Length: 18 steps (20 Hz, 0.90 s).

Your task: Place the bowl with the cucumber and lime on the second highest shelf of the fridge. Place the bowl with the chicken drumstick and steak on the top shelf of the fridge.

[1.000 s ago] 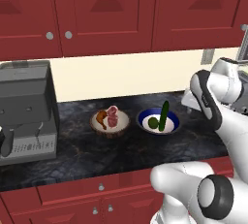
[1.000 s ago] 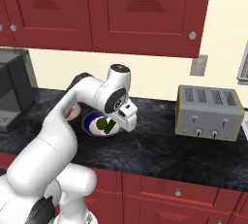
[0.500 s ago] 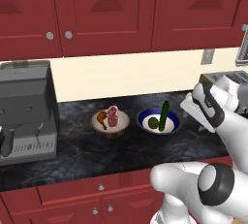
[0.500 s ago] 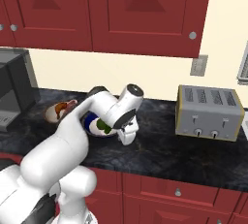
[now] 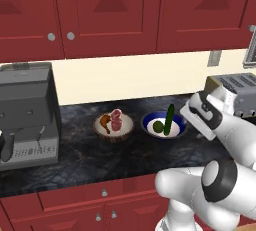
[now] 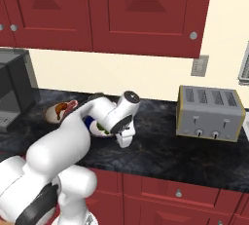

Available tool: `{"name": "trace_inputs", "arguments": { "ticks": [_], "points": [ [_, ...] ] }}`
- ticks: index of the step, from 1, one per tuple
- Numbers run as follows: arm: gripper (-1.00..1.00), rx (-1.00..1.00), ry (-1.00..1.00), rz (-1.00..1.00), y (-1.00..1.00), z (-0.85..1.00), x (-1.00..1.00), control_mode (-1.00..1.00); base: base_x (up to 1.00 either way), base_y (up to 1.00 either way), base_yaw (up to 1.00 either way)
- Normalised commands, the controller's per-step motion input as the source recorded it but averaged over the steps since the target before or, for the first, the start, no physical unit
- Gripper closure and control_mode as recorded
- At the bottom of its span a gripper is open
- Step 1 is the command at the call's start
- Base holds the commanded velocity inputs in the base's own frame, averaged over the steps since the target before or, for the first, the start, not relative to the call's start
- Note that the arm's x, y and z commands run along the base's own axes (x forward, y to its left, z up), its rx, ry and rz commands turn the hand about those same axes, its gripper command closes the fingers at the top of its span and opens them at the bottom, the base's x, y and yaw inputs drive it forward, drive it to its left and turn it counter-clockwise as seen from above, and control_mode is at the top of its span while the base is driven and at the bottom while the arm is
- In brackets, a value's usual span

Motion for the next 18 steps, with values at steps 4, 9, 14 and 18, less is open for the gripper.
{"name": "trace_inputs", "arguments": {
  "ticks": [4, 9, 14, 18],
  "points": [
    [-1.0, 0.0, 0.0, 0.0, 0.16, -0.35, 0.25, -1.0, 0.0, 0.0, 0.0],
    [-1.0, 0.0, 0.0, 0.0, 0.07, -0.32, 0.23, -1.0, 0.0, 0.0, 0.0],
    [-1.0, -0.02, 0.0, 0.0, 0.01, -0.25, 0.31, -1.0, 0.0, 0.0, 0.0],
    [-1.0, -0.03, 0.0, -0.01, 0.0, -0.25, 0.2, -1.0, 0.0, 0.0, 0.0]
  ]
}}
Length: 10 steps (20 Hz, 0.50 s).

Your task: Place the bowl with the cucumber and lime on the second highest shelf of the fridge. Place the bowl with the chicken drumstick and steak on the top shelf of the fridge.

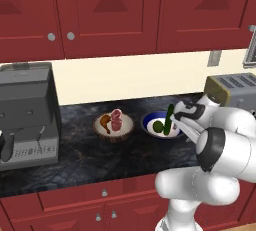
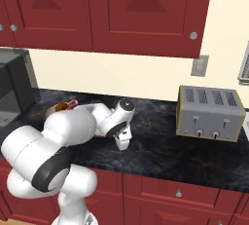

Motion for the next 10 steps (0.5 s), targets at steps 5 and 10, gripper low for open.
{"name": "trace_inputs", "arguments": {
  "ticks": [5, 10],
  "points": [
    [1.0, -0.02, 0.0, -0.01, 0.0, -0.16, 0.17, -1.0, 0.0, 0.0, 0.0],
    [1.0, 0.0, 0.0, 0.0, 0.0, 0.0, 0.0, -1.0, 0.0, 0.0, 0.0]
  ]
}}
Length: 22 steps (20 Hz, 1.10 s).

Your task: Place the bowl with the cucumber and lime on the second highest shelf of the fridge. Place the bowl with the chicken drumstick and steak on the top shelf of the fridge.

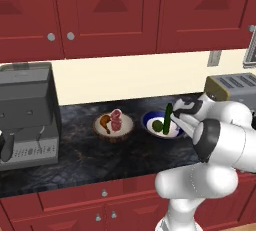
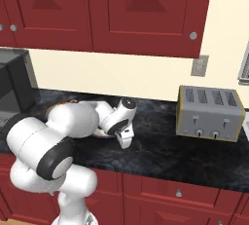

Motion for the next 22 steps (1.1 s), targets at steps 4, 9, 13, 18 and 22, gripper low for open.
{"name": "trace_inputs", "arguments": {
  "ticks": [4, 9, 13, 18, 22],
  "points": [
    [1.0, 0.0, -0.12, 0.0, 0.0, 0.03, -0.15, -1.0, 0.0, 0.0, 0.0],
    [1.0, 0.0, -0.27, 0.0, 0.07, 0.58, -0.43, -1.0, 0.0, 0.0, 0.0],
    [1.0, 0.0, -0.32, -0.04, 0.11, 0.92, -0.69, -1.0, 0.0, 0.0, 0.0],
    [1.0, 0.01, -0.16, -0.04, 0.11, 1.0, -0.79, -1.0, 0.0, 0.0, 0.0],
    [1.0, 0.09, 0.16, -0.07, 0.05, 0.99, -0.59, -1.0, 0.0, 0.0, 0.0]
  ]
}}
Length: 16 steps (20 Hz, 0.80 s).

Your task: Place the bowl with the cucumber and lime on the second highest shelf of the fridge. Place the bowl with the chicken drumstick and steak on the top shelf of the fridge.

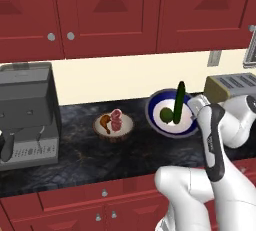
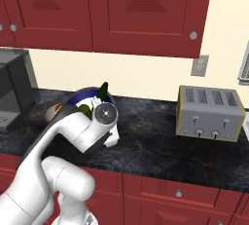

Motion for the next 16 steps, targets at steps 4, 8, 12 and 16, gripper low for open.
{"name": "trace_inputs", "arguments": {
  "ticks": [4, 8, 12, 16],
  "points": [
    [1.0, 0.08, 0.36, -0.06, 0.06, 0.87, -0.41, -1.0, 0.0, 0.0, 0.0],
    [1.0, 0.01, 0.31, -0.01, 0.06, 0.36, -0.11, -1.0, 0.0, 0.0, 0.0],
    [1.0, 0.0, 0.0, 0.0, 0.0, 0.0, -0.03, 1.0, -0.14, 0.0, 0.0],
    [1.0, 0.0, 0.0, 0.0, 0.0, 0.0, 0.0, 1.0, -0.91, -0.07, -0.35]
  ]
}}
